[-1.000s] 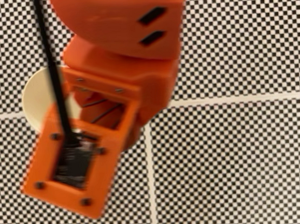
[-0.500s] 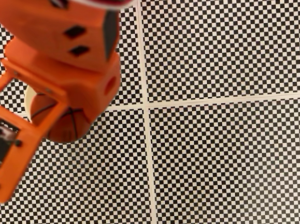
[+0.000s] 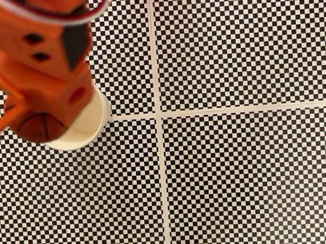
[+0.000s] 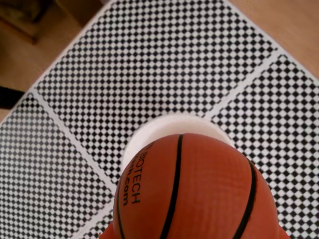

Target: Grasp basketball and place into cup.

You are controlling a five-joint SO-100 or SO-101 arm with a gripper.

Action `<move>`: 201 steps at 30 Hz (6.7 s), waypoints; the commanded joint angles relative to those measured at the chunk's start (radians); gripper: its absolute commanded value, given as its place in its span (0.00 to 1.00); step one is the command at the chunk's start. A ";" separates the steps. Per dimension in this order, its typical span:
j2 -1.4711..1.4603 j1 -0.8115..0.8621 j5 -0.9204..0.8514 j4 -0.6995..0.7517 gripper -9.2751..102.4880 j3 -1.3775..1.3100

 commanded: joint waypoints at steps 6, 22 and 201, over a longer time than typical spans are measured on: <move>-0.008 -0.011 0.000 -0.002 0.30 -0.041; -0.074 -0.052 0.040 0.025 0.32 -0.089; 1.147 -0.532 0.040 0.026 0.32 0.689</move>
